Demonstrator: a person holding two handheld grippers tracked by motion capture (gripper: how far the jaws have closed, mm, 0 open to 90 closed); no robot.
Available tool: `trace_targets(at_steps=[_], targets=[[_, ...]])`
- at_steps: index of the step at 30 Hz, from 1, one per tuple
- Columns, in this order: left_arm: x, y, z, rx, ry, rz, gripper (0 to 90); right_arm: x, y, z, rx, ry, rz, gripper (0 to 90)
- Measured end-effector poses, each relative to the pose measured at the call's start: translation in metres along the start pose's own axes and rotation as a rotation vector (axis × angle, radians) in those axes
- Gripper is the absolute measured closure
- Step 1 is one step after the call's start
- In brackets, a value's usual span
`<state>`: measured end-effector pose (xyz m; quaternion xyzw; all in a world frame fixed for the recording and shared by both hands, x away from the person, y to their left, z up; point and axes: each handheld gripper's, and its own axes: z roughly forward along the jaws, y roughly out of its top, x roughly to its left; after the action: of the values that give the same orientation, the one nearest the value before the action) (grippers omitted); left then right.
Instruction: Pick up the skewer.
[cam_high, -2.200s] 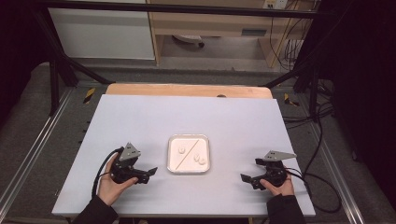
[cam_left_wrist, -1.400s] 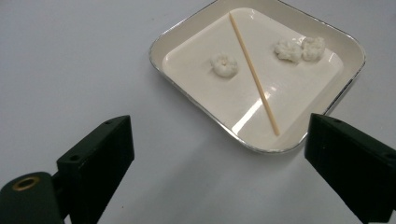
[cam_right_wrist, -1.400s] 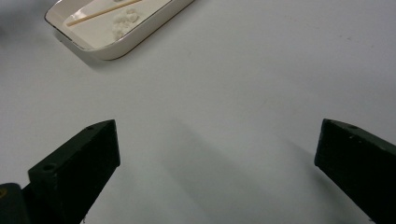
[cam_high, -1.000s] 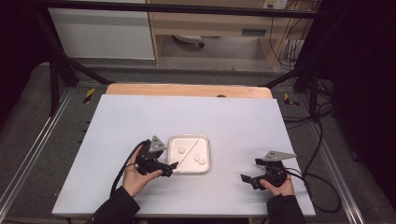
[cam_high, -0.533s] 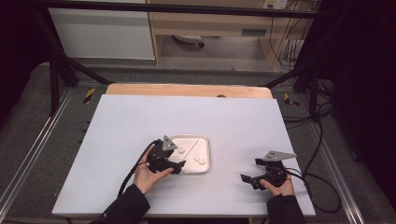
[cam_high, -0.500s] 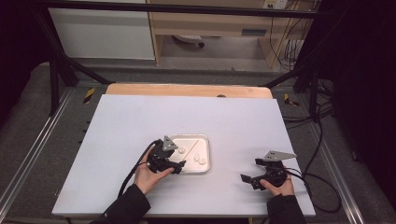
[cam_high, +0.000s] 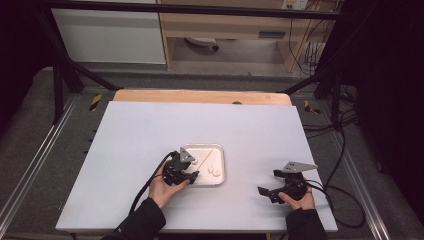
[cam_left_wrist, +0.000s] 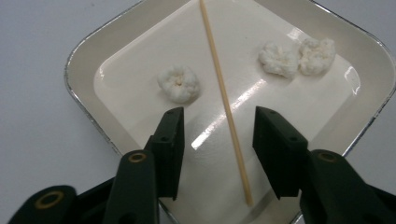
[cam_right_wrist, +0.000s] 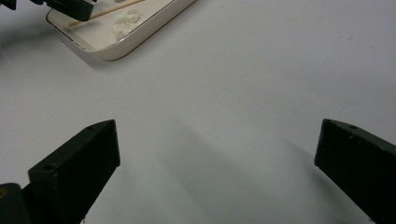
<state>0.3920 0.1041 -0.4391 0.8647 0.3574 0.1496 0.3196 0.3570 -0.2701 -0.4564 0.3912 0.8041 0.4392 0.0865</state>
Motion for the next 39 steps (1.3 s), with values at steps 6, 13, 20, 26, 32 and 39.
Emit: trace_targets(at_steps=[6, 13, 20, 26, 32, 39], targets=[[-0.002, -0.001, 0.002, -0.004, -0.006, -0.014, 66.2, 0.000, 0.000, 0.000, 0.002, 0.001, -0.001, 0.5], [-0.005, -0.003, 0.001, -0.019, 0.001, -0.027, 73.9, 0.000, 0.000, 0.000, 0.002, 0.000, 0.000, 0.5], [-0.009, -0.004, 0.001, -0.030, 0.008, -0.036, 81.8, 0.000, 0.000, 0.000, 0.000, 0.001, 0.001, 0.5], [-0.011, -0.006, 0.001, -0.039, 0.022, -0.051, 86.8, 0.000, 0.000, 0.000, -0.001, 0.002, 0.000, 0.5], [-0.013, -0.007, 0.001, -0.046, 0.037, -0.074, 87.6, 0.000, 0.000, 0.000, -0.001, 0.003, 0.000, 0.5], [-0.011, -0.009, 0.001, -0.066, 0.024, -0.110, 88.4, 0.000, 0.000, 0.000, -0.002, 0.005, 0.000, 0.5]])
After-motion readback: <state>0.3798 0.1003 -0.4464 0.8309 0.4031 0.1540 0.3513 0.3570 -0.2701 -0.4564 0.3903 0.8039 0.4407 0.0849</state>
